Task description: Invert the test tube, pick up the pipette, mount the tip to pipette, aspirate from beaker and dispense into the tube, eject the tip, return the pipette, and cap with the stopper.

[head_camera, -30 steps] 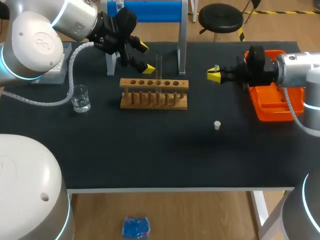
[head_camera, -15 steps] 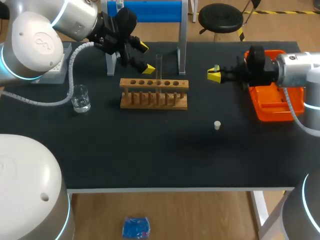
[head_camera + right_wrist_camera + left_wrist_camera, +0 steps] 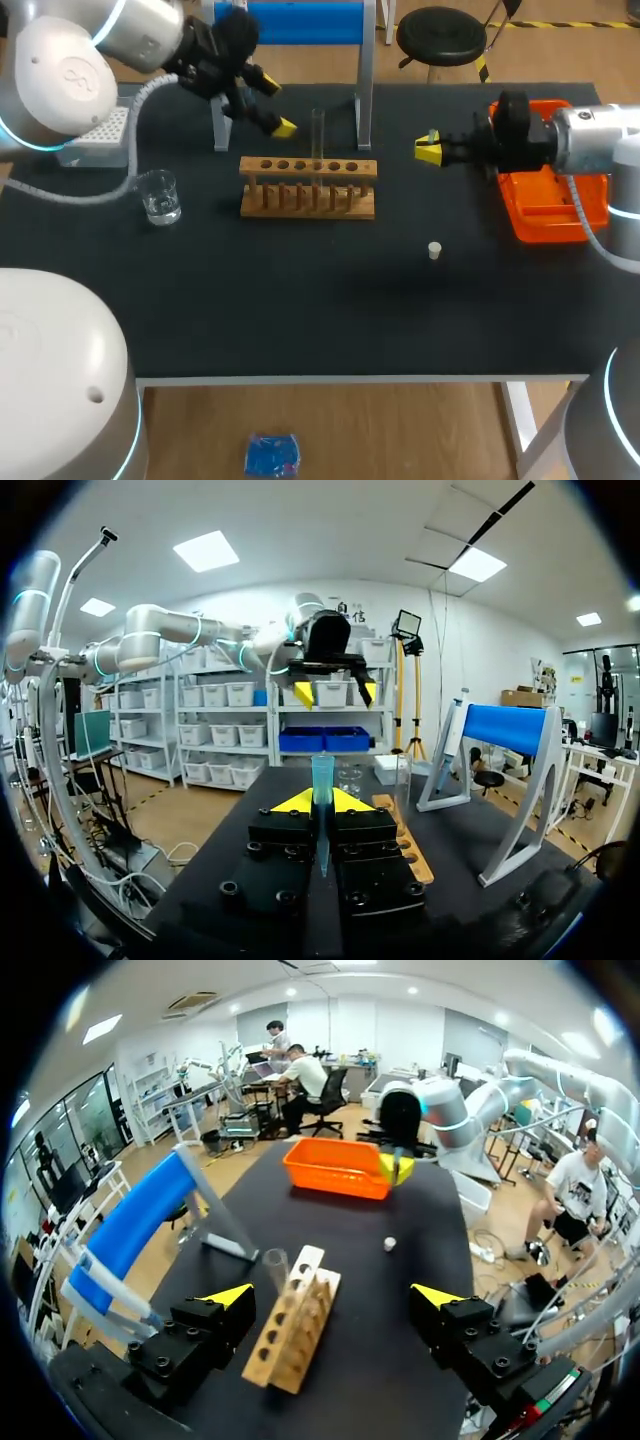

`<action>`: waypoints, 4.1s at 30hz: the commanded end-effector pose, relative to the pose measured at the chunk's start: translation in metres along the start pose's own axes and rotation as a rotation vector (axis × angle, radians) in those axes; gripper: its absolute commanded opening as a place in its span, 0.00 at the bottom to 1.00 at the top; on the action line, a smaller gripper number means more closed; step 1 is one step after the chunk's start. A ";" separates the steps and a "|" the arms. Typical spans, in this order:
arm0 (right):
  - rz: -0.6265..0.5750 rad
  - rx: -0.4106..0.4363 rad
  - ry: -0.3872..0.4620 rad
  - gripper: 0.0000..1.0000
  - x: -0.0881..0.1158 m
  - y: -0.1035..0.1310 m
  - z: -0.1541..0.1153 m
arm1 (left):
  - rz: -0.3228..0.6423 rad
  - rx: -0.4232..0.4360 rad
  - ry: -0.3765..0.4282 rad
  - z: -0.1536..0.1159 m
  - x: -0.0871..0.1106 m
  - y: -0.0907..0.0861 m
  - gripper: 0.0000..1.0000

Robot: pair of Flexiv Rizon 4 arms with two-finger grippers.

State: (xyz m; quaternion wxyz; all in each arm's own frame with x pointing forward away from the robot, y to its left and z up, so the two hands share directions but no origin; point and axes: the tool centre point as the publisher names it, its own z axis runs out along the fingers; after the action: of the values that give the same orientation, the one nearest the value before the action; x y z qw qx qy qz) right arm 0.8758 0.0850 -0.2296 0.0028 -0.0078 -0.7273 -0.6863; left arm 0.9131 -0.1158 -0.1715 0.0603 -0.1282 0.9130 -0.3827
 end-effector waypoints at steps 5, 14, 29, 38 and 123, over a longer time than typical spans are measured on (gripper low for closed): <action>-0.001 0.001 -0.001 0.00 0.000 0.000 0.000 | -0.044 -0.047 -0.031 -0.040 -0.056 0.018 1.00; -0.001 0.001 -0.001 0.00 0.000 0.000 0.000 | -0.149 -0.063 -0.125 -0.060 -0.111 0.045 1.00; -0.001 0.001 -0.001 0.00 0.000 0.000 0.000 | -0.410 -0.131 -0.355 -0.048 -0.171 0.057 1.00; -0.001 0.001 -0.001 0.00 0.000 0.000 0.000 | -0.483 -0.126 -0.484 -0.032 -0.181 0.045 1.00; -0.001 0.001 -0.001 0.00 0.000 0.000 0.000 | -0.666 0.239 -1.056 0.023 -0.255 0.013 1.00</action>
State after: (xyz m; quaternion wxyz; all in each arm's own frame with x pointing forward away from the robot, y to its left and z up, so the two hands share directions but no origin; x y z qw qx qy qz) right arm 0.8757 0.0849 -0.2296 0.0028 -0.0078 -0.7273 -0.6863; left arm 1.1544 -0.0501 -0.1914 0.3954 -0.5698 0.6220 -0.3635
